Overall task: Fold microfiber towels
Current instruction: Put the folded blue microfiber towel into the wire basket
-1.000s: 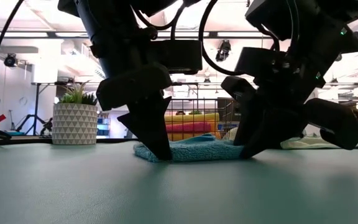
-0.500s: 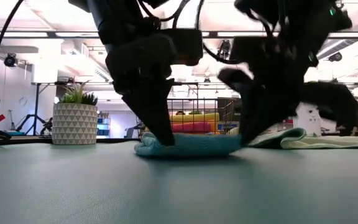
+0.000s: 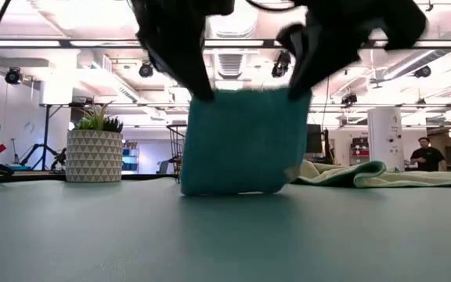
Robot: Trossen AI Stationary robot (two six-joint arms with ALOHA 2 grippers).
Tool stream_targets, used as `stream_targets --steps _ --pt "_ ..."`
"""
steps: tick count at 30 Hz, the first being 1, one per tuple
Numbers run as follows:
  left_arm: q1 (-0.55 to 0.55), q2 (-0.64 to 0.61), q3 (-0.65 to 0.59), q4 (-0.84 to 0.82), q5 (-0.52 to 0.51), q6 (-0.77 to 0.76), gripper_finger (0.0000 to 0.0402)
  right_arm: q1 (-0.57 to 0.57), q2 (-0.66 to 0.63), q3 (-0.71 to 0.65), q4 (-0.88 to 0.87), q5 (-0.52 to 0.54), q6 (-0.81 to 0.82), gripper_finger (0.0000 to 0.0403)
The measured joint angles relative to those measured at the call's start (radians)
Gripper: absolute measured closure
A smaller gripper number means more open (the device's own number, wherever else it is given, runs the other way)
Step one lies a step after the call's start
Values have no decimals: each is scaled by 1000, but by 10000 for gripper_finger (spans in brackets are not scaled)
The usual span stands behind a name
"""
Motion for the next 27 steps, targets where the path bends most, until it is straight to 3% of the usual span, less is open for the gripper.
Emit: stream_targets --steps 6,14,21,27 --pt "34 -103 21 -59 -2 81 401 -6 -1 121 -73 52 58 394" --pt "101 -204 21 -146 -23 155 401 -23 -1 252 -158 197 88 394" --pt "181 -232 32 -150 -69 279 401 -84 -1 306 -159 293 80 394" --pt "263 -236 73 -147 -139 434 401 -168 -2 329 -171 303 73 394"
